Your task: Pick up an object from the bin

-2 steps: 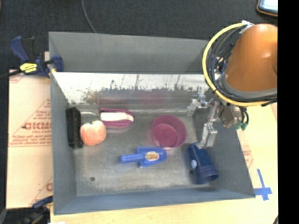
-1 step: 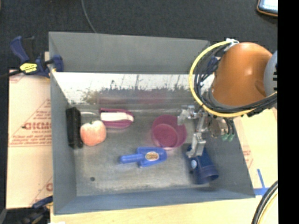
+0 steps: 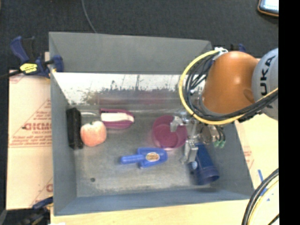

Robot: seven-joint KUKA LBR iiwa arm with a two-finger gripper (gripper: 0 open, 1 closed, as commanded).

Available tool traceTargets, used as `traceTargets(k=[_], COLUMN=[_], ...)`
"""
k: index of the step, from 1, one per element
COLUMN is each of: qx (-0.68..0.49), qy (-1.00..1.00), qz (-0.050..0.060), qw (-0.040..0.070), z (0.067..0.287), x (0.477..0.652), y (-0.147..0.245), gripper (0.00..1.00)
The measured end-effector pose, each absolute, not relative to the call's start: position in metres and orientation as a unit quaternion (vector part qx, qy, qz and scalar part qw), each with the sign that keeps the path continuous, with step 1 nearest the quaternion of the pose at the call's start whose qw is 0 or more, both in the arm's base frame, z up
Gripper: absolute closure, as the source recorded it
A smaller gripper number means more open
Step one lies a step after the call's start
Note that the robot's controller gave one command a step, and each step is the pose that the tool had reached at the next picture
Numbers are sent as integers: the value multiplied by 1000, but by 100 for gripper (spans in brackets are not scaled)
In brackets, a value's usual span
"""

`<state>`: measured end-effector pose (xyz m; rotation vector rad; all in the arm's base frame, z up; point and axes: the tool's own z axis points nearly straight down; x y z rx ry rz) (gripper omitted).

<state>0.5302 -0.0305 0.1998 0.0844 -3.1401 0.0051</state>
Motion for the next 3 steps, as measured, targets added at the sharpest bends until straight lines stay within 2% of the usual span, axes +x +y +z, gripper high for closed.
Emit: traceTargets(k=[1, 2, 3], qx=[232, 62, 181], qy=[-973, -998, -983], qz=[3, 0, 2], qw=[-5, -4, -3], z=[149, 132, 89], x=[541, 549, 555], y=[-33, -2, -15], gripper=[0, 0, 0])
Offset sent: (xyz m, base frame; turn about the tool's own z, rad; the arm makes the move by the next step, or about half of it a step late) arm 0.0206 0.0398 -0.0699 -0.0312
